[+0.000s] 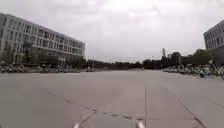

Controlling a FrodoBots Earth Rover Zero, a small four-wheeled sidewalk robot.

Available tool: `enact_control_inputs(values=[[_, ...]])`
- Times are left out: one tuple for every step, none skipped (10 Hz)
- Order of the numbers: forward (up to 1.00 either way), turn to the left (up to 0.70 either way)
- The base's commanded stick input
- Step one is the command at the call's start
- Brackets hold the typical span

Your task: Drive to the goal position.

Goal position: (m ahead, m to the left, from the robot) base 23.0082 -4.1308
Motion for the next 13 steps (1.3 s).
enact_control_inputs(values=[[0.85,0.00],[0.85,0.00],[0.85,0.00],[0.85,0.00],[0.85,0.00],[0.85,0.00],[0.85,0.00],[0.85,0.00],[0.85,0.01],[0.85,0.06],[0.85,0.18],[0.85,0.25],[0.85,0.16]])
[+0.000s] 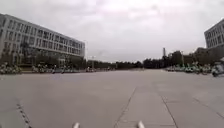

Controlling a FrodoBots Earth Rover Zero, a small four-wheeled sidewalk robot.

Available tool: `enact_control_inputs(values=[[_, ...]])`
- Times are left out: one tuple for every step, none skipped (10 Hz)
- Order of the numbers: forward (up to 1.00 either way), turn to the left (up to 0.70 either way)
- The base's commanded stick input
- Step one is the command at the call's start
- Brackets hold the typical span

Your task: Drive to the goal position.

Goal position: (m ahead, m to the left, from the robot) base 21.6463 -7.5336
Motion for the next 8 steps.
enact_control_inputs(values=[[0.85,0.00],[0.85,0.00],[0.85,0.00],[0.85,0.00],[0.85,0.00],[0.85,0.00],[0.85,0.00],[0.85,0.00]])
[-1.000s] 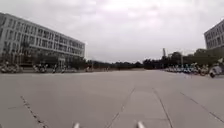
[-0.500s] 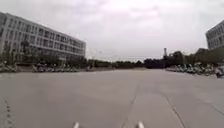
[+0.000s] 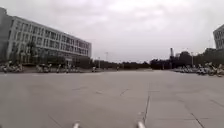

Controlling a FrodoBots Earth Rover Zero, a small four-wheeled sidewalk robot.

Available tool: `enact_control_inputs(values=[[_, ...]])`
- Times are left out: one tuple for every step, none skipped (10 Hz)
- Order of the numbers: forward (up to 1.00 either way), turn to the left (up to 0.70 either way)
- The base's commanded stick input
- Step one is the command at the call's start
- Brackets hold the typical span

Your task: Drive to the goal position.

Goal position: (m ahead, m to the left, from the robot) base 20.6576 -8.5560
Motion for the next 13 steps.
enact_control_inputs(values=[[0.85,0.00],[0.85,0.00],[0.85,0.00],[0.85,0.00],[0.85,0.00],[0.85,0.00],[0.85,-0.02],[0.85,-0.11],[0.85,-0.34],[0.85,-0.34],[0.85,-0.29],[0.85,-0.18],[0.85,0.00]])
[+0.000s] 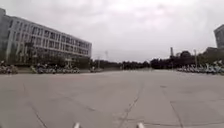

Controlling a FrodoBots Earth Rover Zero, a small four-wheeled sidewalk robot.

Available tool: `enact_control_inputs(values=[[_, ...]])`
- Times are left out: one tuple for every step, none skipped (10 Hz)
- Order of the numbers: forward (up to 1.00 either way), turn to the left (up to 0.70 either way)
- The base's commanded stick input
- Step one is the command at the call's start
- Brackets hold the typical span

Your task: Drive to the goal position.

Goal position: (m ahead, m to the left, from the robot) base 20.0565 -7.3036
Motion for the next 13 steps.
enact_control_inputs(values=[[0.85,0.00],[0.85,0.00],[0.85,0.00],[0.85,-0.13],[0.85,-0.33],[0.85,-0.33],[0.85,-0.24],[0.85,-0.06],[0.85,0.00],[0.85,0.00],[0.85,0.00],[0.85,0.00],[0.85,0.00]])
